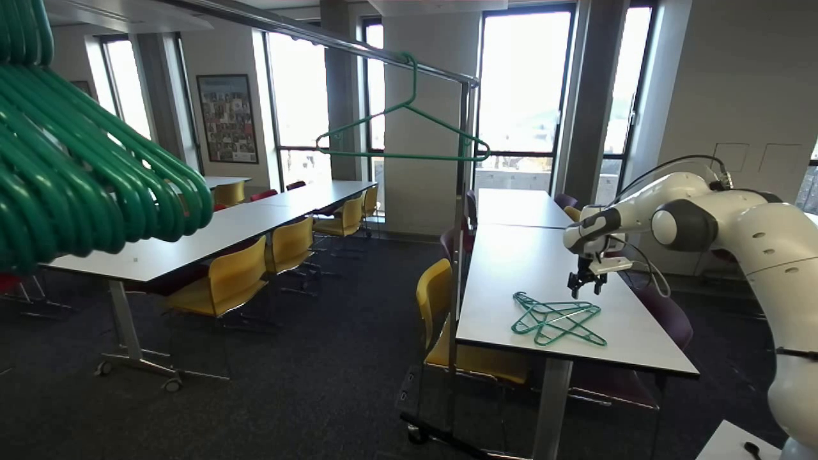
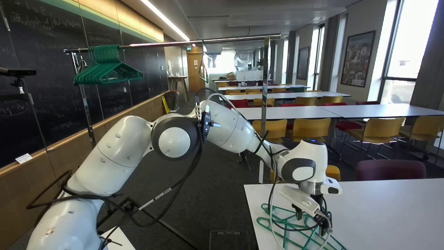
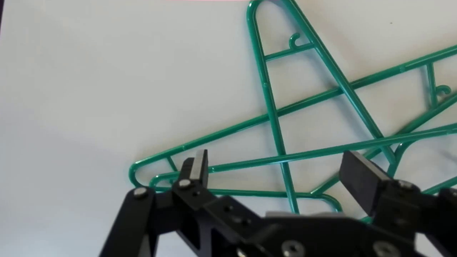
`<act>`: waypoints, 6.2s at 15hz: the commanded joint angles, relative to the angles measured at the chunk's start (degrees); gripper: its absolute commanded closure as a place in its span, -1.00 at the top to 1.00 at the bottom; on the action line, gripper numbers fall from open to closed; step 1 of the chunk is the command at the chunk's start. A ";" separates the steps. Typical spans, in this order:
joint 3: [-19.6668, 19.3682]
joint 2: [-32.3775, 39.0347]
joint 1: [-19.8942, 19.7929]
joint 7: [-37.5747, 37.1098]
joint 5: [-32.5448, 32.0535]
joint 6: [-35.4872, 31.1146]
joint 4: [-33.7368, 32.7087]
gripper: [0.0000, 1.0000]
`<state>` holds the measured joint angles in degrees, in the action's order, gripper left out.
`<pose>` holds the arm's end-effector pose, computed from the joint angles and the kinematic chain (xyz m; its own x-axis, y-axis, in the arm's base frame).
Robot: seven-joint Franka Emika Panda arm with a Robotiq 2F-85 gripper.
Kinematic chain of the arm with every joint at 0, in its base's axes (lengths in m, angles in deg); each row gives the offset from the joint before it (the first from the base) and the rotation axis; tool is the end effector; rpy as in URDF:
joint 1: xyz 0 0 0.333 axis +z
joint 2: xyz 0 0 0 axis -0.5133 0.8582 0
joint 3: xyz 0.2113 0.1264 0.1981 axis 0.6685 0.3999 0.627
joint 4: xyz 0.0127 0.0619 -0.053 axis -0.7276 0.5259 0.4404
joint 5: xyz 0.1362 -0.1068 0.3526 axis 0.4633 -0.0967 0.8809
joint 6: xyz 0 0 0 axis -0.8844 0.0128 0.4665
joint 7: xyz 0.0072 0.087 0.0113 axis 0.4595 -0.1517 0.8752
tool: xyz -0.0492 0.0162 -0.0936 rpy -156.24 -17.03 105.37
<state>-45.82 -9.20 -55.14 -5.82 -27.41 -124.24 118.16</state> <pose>0.6058 -0.3990 0.2601 0.9469 -0.3208 0.0226 -0.3215 -0.9428 0.0883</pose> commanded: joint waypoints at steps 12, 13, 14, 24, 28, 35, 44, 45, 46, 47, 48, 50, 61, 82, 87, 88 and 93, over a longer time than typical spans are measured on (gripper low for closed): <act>10.31 2.02 -6.81 44.52 -0.63 -2.01 1.30 1.00; 10.26 2.08 -6.86 47.88 -0.69 -1.88 1.32 1.00; 10.20 2.15 -6.92 51.16 -0.75 -1.74 1.32 1.00; 8.10 3.98 -5.35 55.92 -0.01 -2.89 -0.03 1.00; 6.73 6.72 -5.93 56.23 -0.99 -3.89 -4.51 1.00; 5.21 13.02 -8.44 65.11 -5.13 -1.35 -15.43 1.00; 9.86 20.51 -12.12 78.09 -1.48 13.29 -29.07 1.00; 9.62 21.08 -11.88 78.21 -1.77 13.84 -30.28 1.00; 9.13 21.94 -11.60 77.75 -2.12 13.75 -31.85 1.00; 8.73 22.70 -11.41 77.43 -2.49 13.41 -33.16 1.00; 8.53 23.44 -11.32 77.28 -2.74 13.06 -34.53 1.00; 8.23 25.00 -11.20 77.58 -3.31 12.60 -37.12 1.00; 7.72 25.88 -10.26 76.25 -4.02 8.11 -36.23 1.00; 8.72 29.26 -9.92 77.52 -3.43 12.42 -38.83 -0.29; 8.63 29.25 -10.02 77.51 -3.43 12.46 -39.28 -0.96; 8.61 29.25 -10.03 77.50 -3.43 12.45 -39.36 -1.00; 8.48 29.29 -9.96 77.50 -3.56 12.36 -39.30 -0.29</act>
<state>-37.28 19.76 -64.84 70.38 -30.60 -113.63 80.54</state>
